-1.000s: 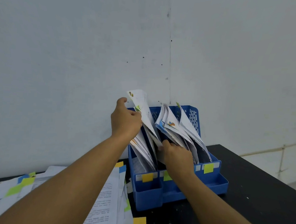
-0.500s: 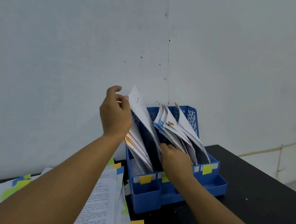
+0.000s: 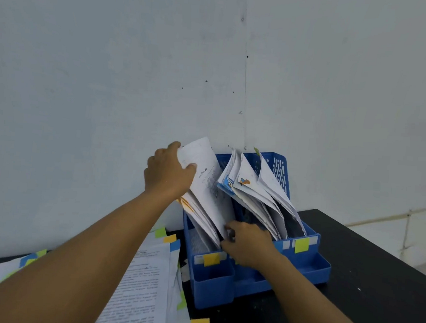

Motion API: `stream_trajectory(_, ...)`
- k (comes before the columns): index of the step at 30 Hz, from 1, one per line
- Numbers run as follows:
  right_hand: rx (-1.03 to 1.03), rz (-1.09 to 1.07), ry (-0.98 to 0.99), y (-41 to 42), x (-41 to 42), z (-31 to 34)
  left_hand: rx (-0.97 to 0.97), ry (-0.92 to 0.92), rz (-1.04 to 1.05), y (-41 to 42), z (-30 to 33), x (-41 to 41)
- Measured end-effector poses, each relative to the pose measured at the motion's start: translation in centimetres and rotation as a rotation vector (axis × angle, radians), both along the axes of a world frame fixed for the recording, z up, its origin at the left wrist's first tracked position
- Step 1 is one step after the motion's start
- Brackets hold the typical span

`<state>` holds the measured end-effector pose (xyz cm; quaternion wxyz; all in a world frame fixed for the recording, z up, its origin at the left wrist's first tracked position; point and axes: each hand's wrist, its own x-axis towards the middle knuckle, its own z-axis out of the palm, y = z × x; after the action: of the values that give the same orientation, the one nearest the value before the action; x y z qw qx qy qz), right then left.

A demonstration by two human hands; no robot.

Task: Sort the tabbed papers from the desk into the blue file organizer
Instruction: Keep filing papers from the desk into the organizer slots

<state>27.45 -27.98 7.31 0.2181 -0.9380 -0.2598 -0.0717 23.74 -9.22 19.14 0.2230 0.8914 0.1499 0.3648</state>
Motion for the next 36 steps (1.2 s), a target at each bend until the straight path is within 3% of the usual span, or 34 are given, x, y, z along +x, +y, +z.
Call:
stream_trajectory(3,-0.089,-0.057,-0.147,0.3,0.5,-0.1,-0.122,0.111,-0.100,0.3,0.1,0.8)
stream_trajectory(6,-0.139,-0.141,-0.401,0.1,0.2,-0.7,-0.070,0.177,-0.018,0.5,0.1,1.0)
stream_trajectory(11,-0.065,-0.171,-0.574,-0.4,0.5,-1.8,-0.032,0.052,-0.037,0.0,0.3,0.1)
stream_trajectory(15,-0.043,-0.066,-0.640,-0.3,0.1,-2.2,-0.086,-0.047,-0.054,-0.9,1.3,-1.1)
stream_trajectory(18,-0.005,-0.030,-0.655,0.0,0.0,-2.5,-0.100,-0.044,-0.020,-1.0,2.2,-1.7)
stream_trajectory(23,0.088,0.016,-0.524,0.5,0.0,-2.0,0.205,0.188,-0.045,-1.4,1.5,-1.1)
stream_trajectory(26,0.106,0.038,-0.477,1.2,-0.2,-0.8,0.141,0.092,-0.079,-1.1,0.8,-1.1)
stream_trajectory(31,0.199,0.124,-0.331,2.3,-0.3,0.4,0.101,0.173,-0.057,-0.2,0.0,-1.3)
stream_trajectory(36,0.224,0.121,-0.256,2.1,-1.4,0.1,0.033,0.065,-0.120,1.1,-0.3,-2.7)
